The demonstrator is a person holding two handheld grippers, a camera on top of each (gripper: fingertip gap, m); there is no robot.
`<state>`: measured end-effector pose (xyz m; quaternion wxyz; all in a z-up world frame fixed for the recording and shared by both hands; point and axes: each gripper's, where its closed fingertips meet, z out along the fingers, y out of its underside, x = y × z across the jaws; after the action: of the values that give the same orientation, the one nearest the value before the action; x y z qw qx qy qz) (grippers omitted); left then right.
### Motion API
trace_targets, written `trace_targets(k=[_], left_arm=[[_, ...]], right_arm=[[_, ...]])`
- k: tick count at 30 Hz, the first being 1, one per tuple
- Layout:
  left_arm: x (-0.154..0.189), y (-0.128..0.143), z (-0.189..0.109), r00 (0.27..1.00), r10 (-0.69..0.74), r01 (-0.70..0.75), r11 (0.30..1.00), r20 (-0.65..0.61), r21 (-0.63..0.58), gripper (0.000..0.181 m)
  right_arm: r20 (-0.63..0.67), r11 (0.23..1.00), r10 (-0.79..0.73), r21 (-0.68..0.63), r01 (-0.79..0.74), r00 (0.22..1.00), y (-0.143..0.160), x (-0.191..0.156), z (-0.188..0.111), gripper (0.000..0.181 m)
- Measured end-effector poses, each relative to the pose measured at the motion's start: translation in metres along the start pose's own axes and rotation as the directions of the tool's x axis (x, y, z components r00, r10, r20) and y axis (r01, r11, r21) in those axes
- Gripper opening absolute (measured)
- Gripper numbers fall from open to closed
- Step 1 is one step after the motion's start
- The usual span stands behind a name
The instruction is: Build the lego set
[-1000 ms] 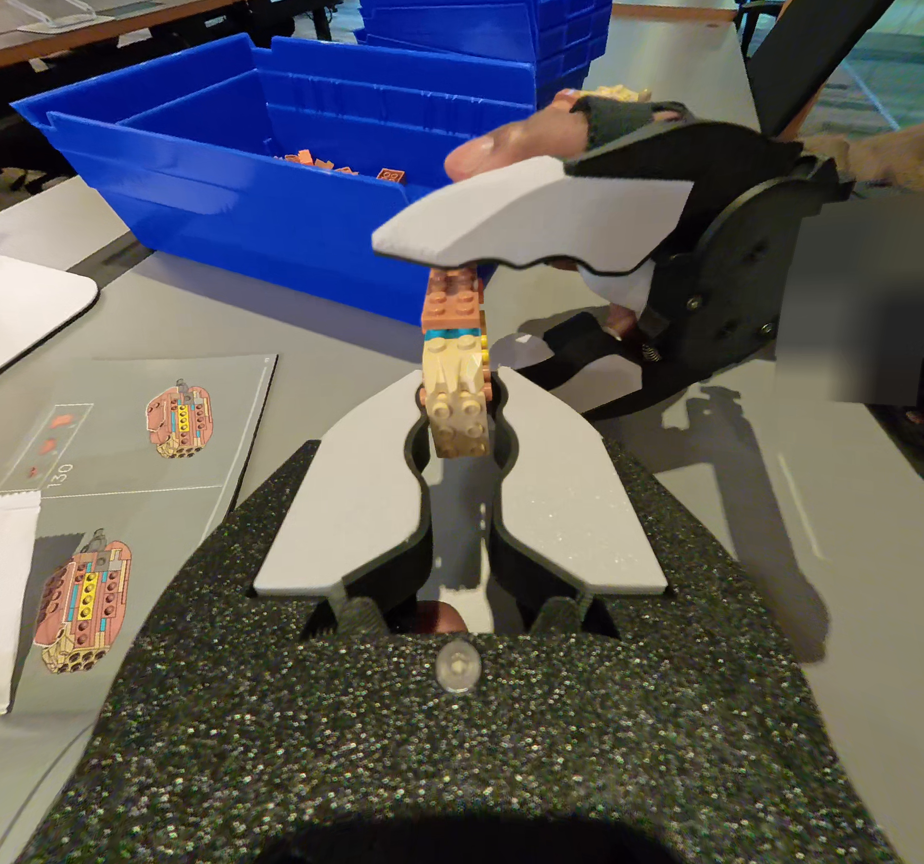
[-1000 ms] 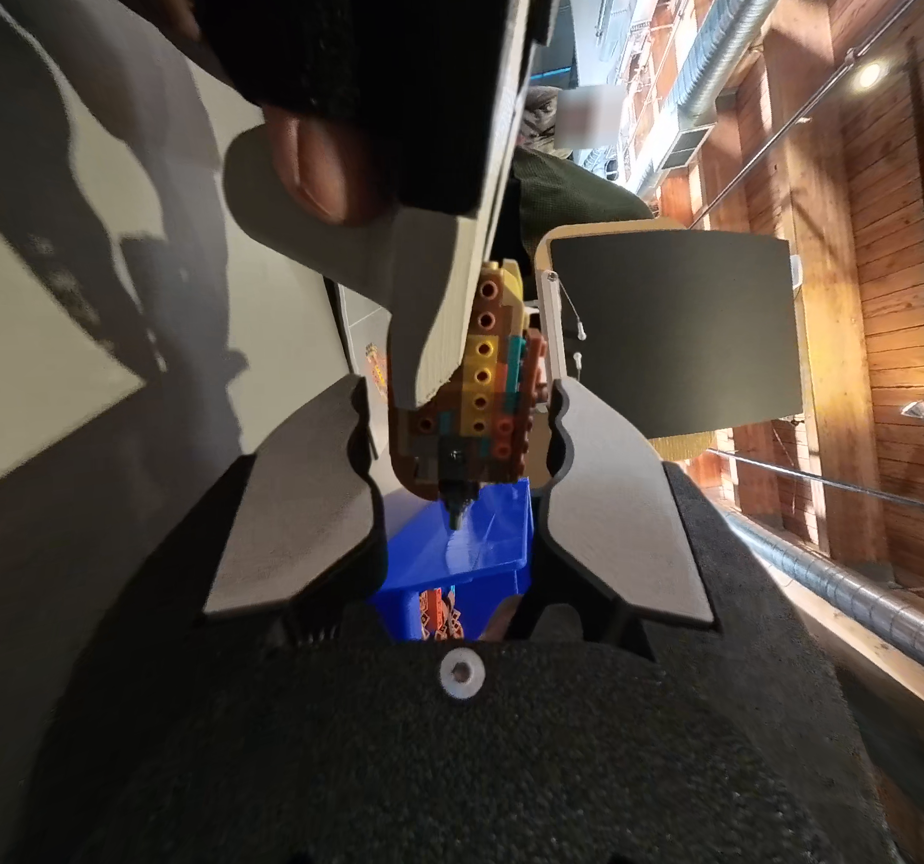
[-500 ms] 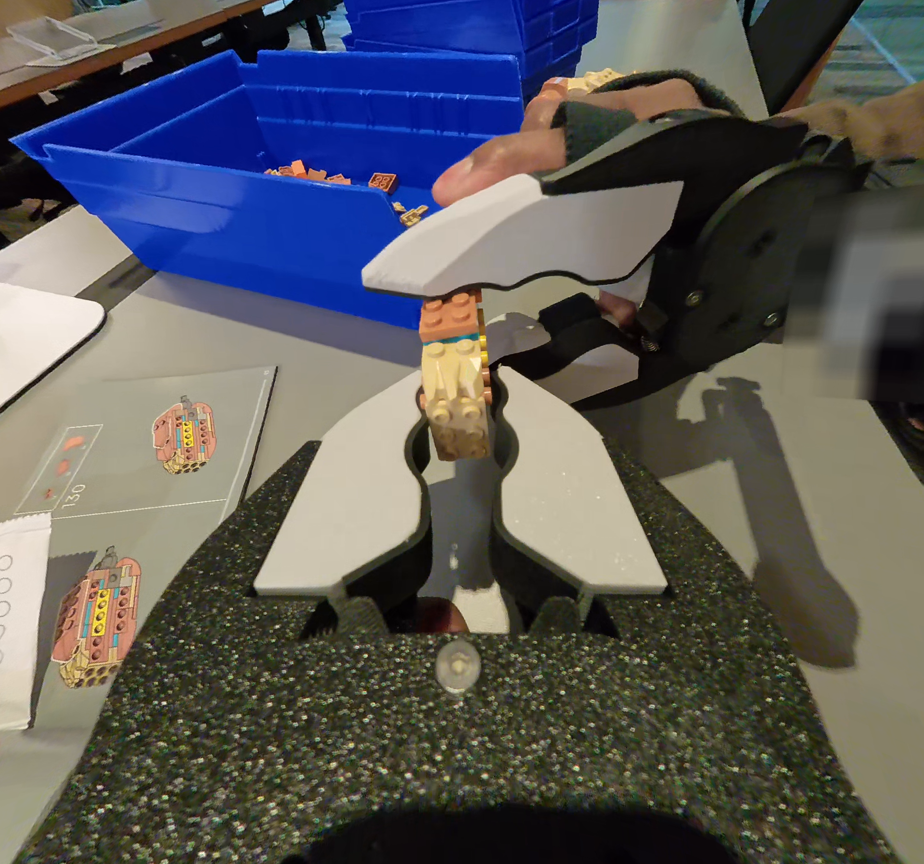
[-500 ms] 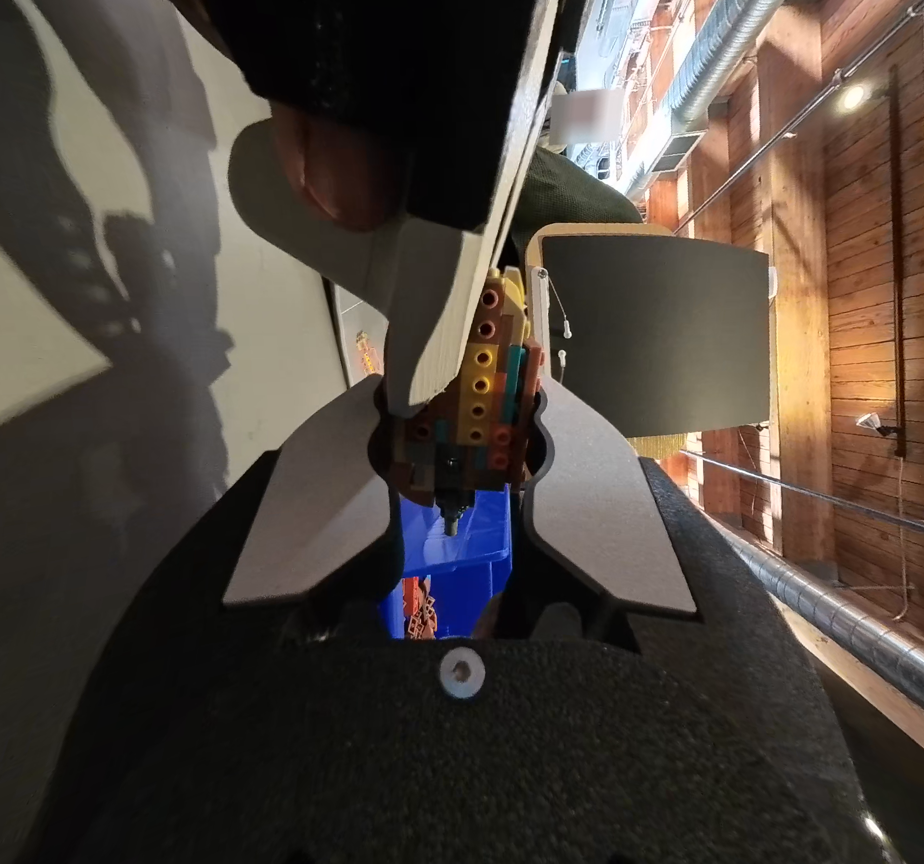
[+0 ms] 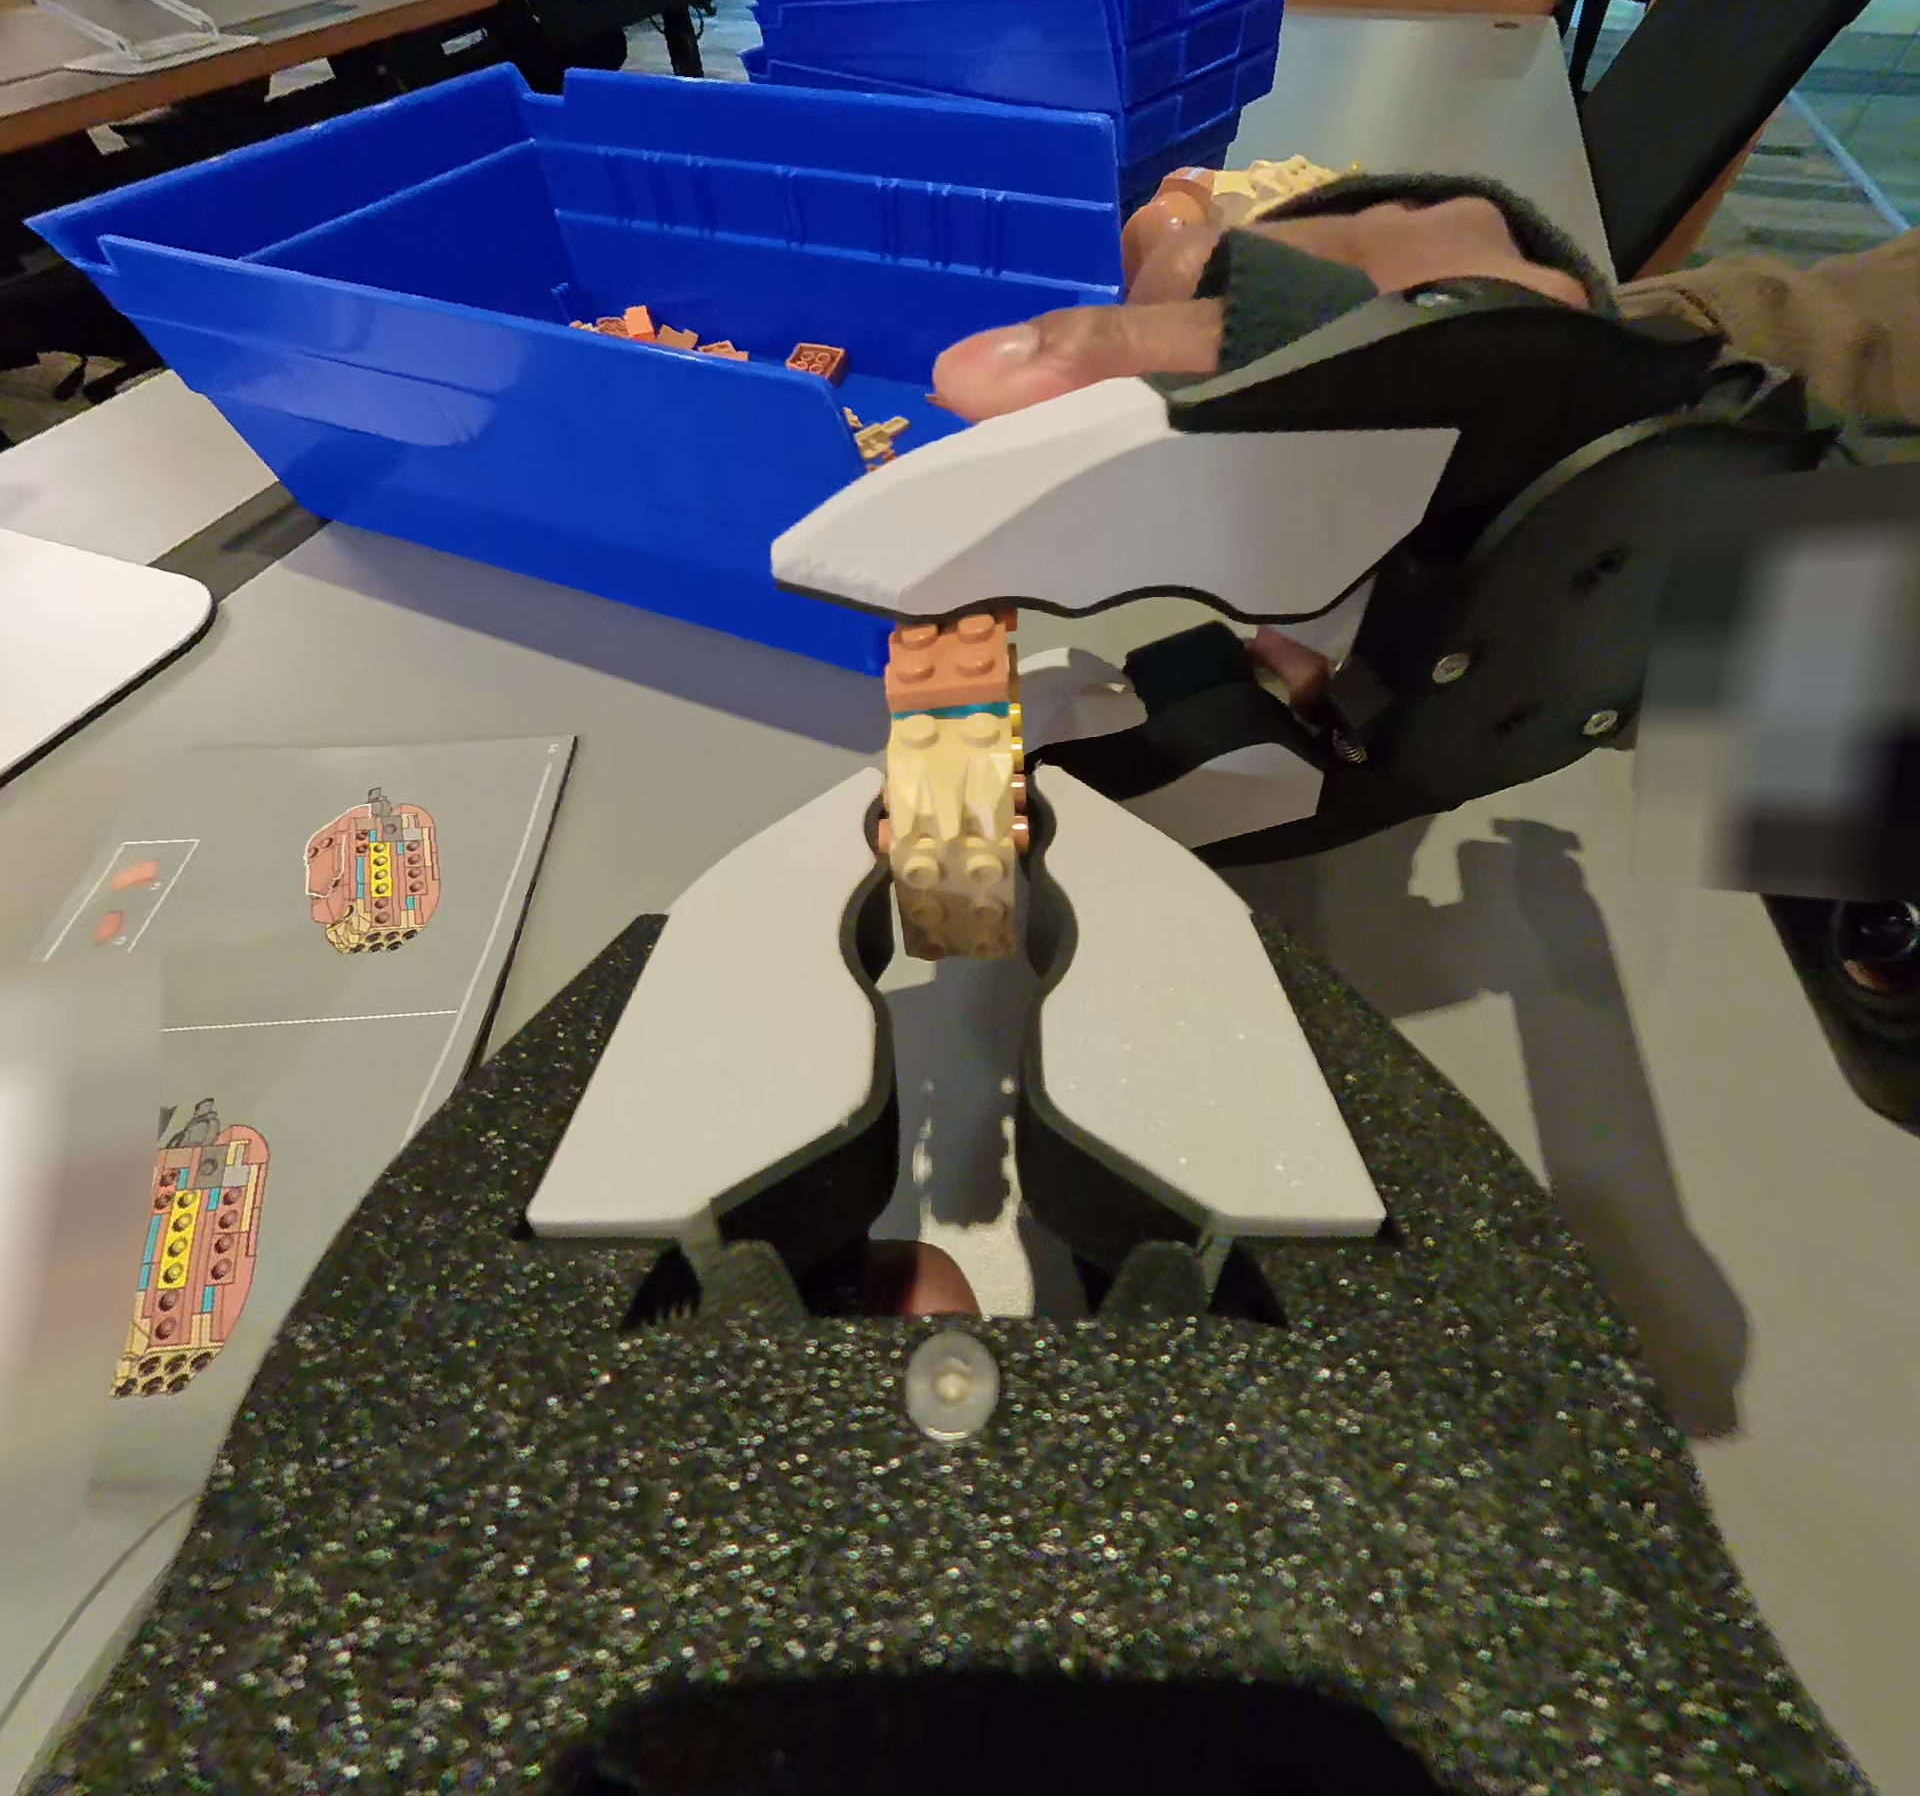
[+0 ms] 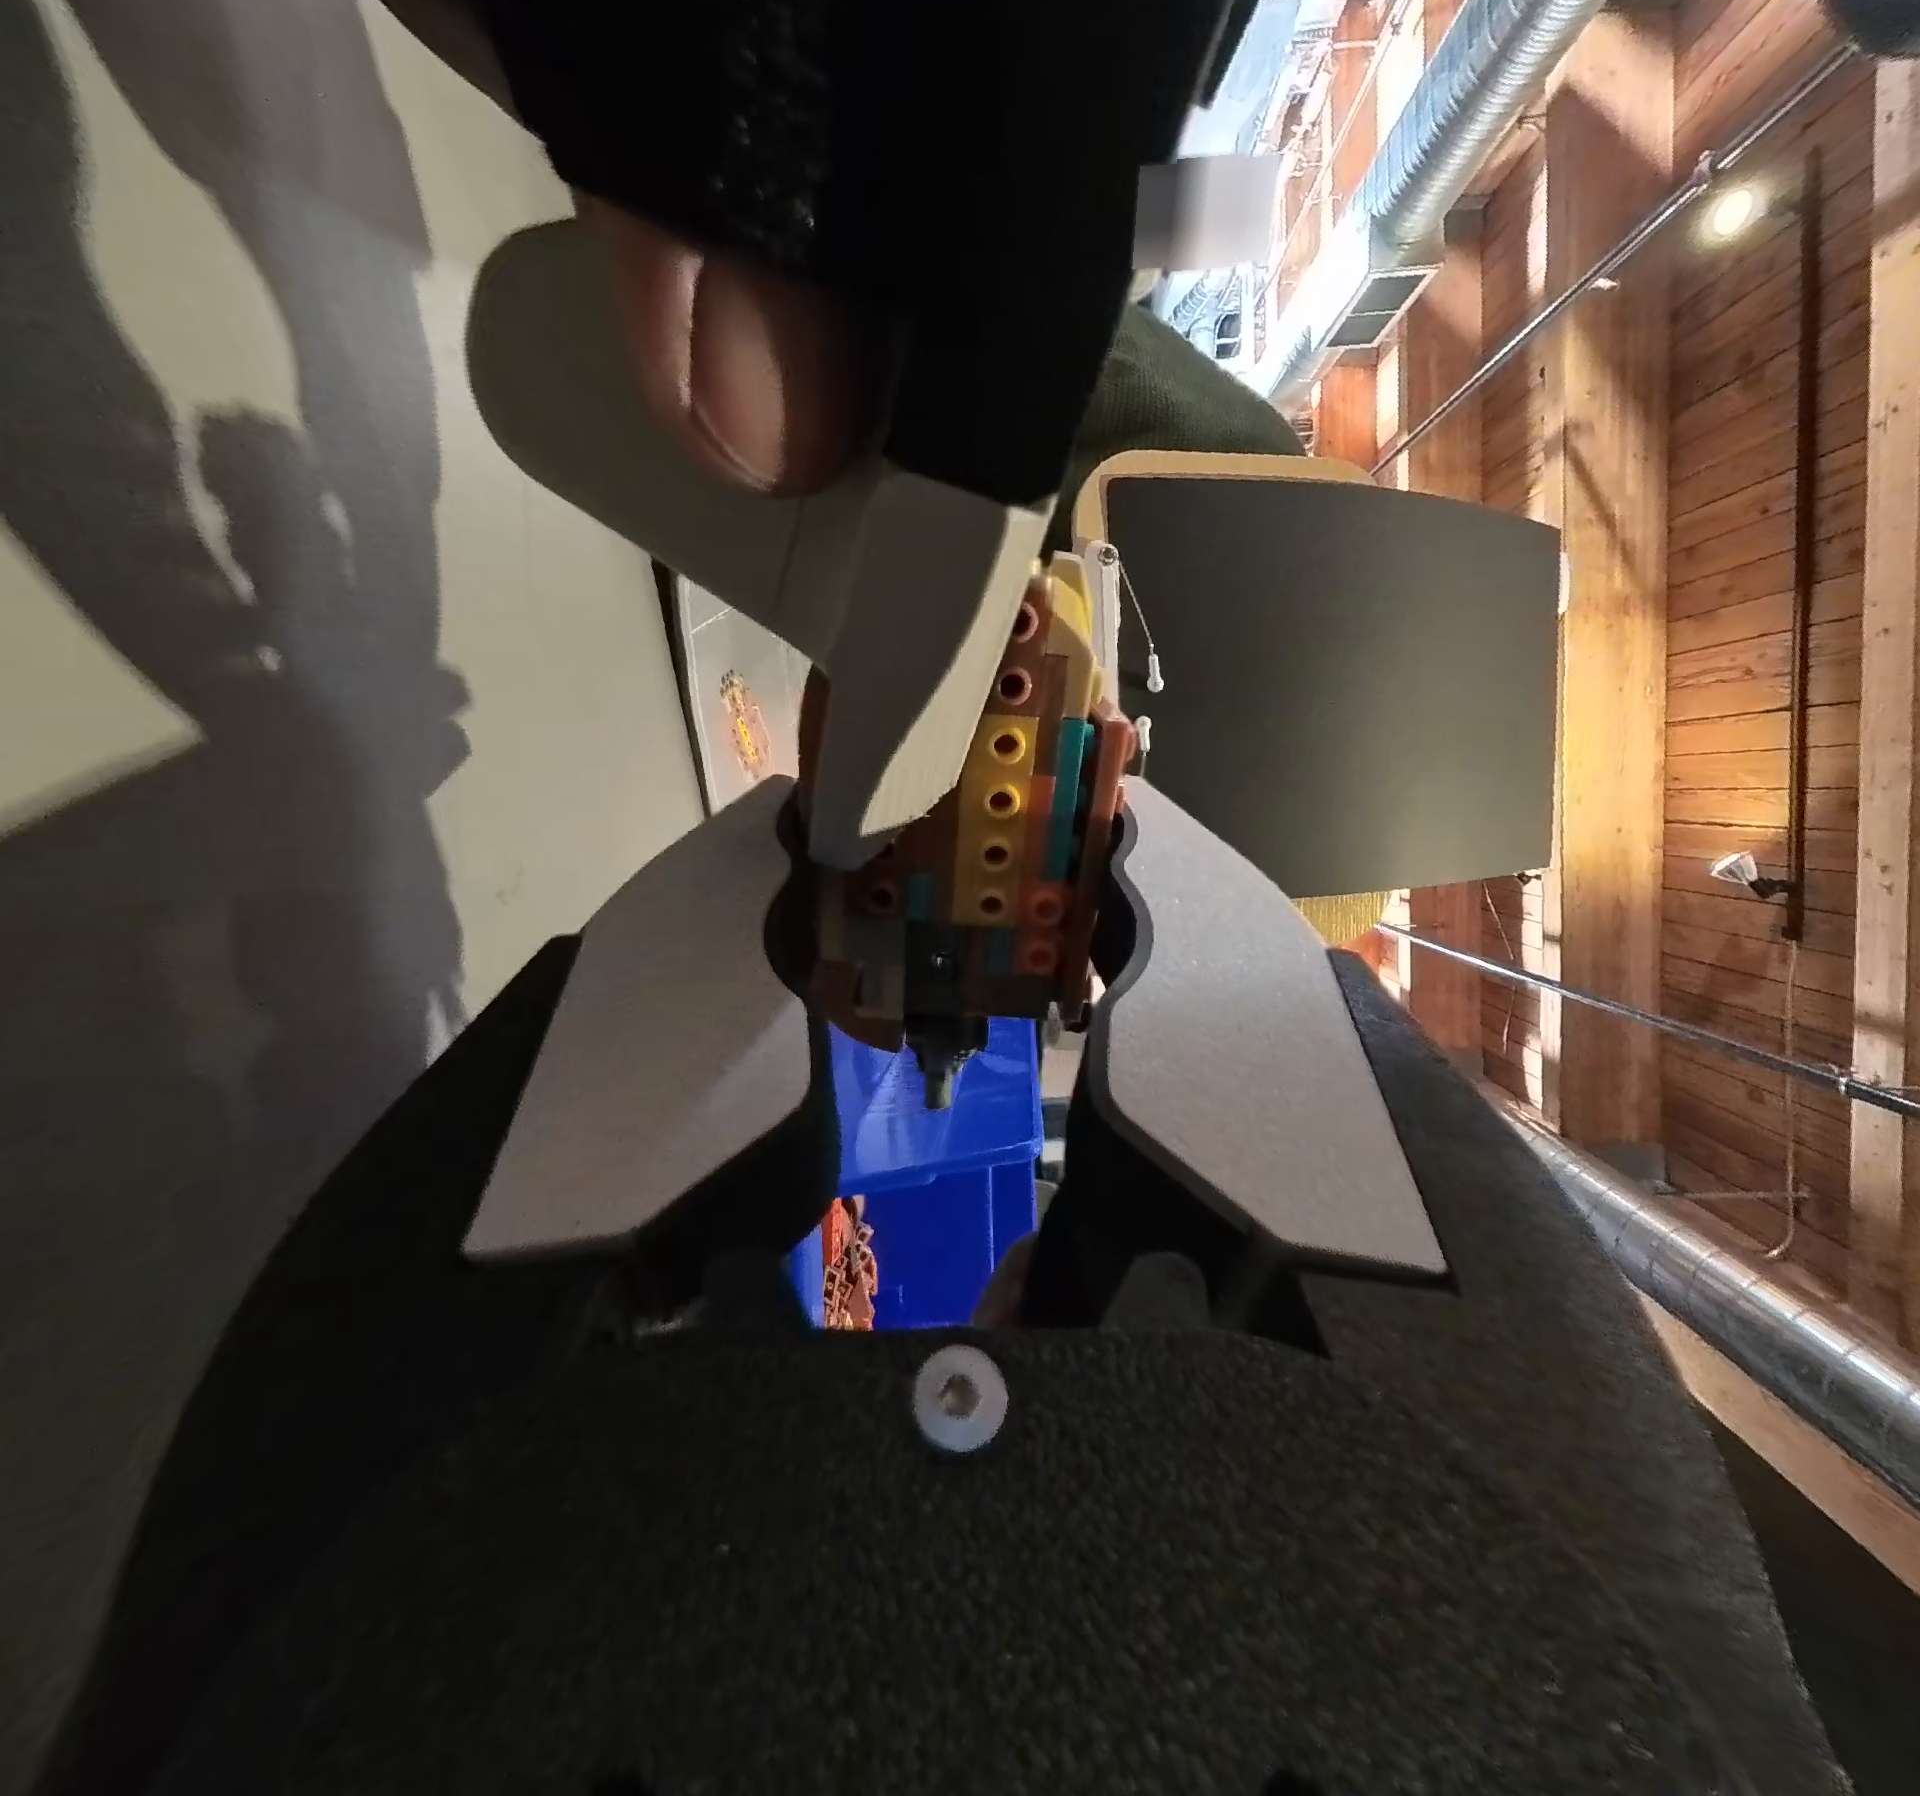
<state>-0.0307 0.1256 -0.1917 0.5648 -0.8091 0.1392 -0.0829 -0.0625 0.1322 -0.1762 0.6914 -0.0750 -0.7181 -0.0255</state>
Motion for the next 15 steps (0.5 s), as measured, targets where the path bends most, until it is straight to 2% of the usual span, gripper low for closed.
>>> trace_targets(k=[8, 15], left_arm=[[-0.002, -0.001, 0.001, 1.000, -0.028, 0.028, 1.000, 0.002, 0.013, 0.022], [-0.009, -0.004, -0.003, 0.996, -0.088, 0.088, 0.995, 0.012, 0.044, 0.022]], right_arm=[[-0.035, 1.000, 0.020, -0.008, -0.020, 0.999, 0.001, 0.001, 0.003, 0.053], [-0.088, 0.999, 0.047, 0.012, -0.046, 0.995, -0.003, 0.010, 0.002, 0.075]])
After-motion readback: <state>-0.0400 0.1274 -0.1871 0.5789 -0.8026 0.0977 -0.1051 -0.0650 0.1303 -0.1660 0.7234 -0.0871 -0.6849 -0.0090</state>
